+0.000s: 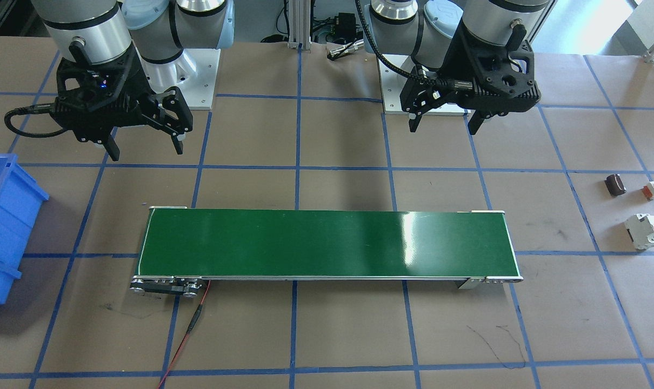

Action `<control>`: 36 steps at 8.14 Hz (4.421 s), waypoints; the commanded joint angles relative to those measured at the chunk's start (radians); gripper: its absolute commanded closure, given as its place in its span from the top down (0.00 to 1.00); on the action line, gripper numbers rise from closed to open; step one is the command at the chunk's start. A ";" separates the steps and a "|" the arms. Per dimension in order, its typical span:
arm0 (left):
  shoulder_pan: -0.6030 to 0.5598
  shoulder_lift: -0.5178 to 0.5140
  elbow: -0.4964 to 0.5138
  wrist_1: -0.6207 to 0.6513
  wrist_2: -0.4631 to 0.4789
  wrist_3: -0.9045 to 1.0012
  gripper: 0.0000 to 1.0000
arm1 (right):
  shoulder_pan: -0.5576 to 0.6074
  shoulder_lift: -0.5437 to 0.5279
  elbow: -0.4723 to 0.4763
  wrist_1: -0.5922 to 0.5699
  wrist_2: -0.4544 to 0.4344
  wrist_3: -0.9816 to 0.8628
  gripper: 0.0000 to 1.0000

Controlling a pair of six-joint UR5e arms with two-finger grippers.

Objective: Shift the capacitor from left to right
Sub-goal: 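Move the left gripper outward away from the conveyor toward the capacitor, then lower the left gripper and grasp the dark brown capacitor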

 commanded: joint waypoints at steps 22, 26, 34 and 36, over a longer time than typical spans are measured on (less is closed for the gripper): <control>1.064 -0.315 -0.283 0.580 0.126 0.911 1.00 | -0.005 0.002 -0.001 -0.017 0.001 -0.033 1.00; 1.107 -0.416 -0.285 0.646 0.126 0.946 1.00 | -0.007 0.002 -0.001 -0.011 -0.002 -0.033 1.00; 1.117 -0.469 -0.345 0.749 0.126 0.949 0.67 | -0.007 0.002 0.000 0.003 0.000 -0.027 1.00; 1.117 -0.467 -0.355 0.746 0.119 0.945 0.54 | -0.005 0.000 0.005 0.004 0.000 -0.033 1.00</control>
